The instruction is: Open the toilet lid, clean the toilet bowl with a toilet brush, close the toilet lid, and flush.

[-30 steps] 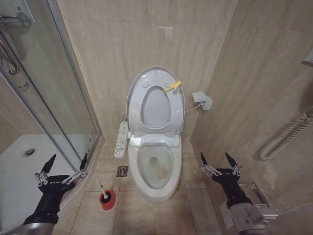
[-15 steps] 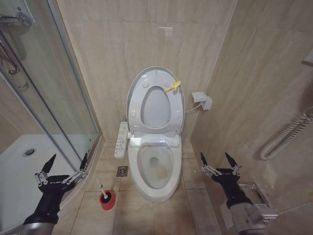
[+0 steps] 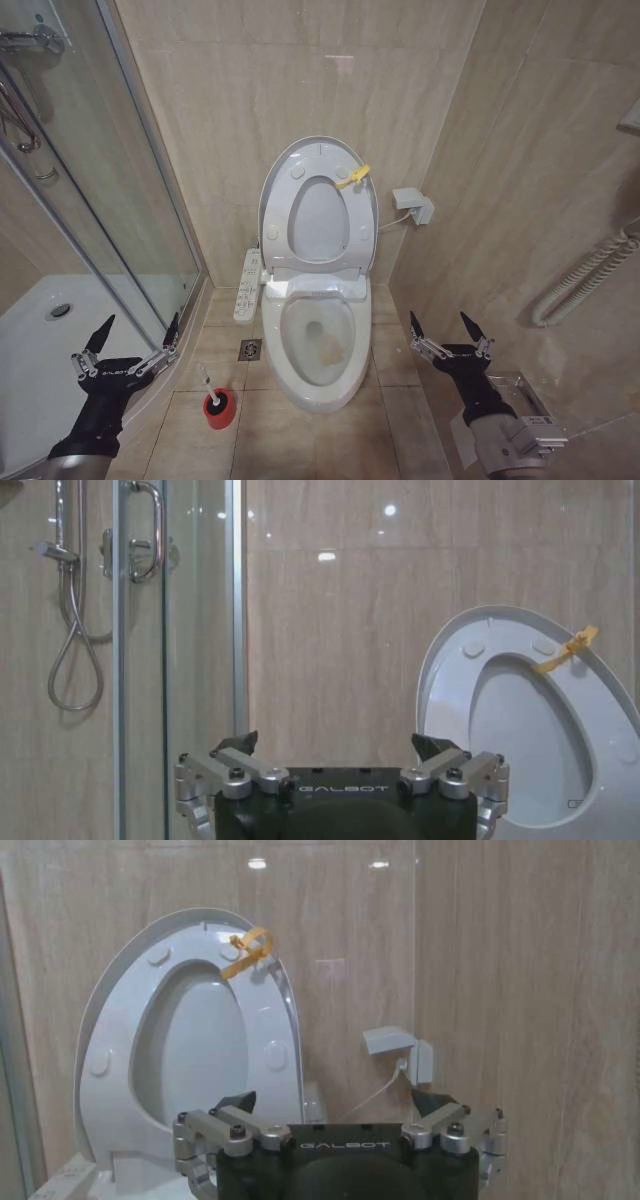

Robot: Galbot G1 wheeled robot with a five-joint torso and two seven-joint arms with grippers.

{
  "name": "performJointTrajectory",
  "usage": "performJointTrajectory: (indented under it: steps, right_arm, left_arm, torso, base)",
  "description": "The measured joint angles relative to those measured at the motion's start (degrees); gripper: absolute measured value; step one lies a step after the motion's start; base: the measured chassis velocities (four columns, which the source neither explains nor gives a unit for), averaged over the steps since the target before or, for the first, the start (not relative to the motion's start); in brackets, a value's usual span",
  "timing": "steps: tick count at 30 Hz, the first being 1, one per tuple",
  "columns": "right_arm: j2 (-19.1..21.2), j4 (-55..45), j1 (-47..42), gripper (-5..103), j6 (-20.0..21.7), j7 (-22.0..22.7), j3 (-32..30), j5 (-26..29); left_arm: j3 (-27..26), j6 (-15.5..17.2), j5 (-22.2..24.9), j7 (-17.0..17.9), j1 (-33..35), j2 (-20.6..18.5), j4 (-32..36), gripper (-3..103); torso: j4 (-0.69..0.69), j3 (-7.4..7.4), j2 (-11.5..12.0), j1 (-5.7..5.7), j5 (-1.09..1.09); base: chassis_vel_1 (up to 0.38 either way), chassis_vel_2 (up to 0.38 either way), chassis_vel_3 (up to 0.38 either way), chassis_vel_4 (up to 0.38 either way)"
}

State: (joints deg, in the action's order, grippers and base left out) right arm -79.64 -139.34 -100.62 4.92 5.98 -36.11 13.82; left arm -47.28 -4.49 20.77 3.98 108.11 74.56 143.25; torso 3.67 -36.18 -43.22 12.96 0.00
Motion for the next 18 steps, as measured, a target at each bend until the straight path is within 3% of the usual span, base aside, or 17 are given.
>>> performJointTrajectory:
  steps: [18]
  right_arm:
    - [0.0, 0.0, 0.0, 100, 0.0, 0.0, 0.0, 0.0]
  left_arm:
    - [0.0, 0.0, 0.0, 0.0, 0.0, 0.0, 0.0, 100]
  torso:
    - [0.0, 0.0, 0.0, 0.0, 0.0]
  base:
    - [0.0, 0.0, 0.0, 0.0]
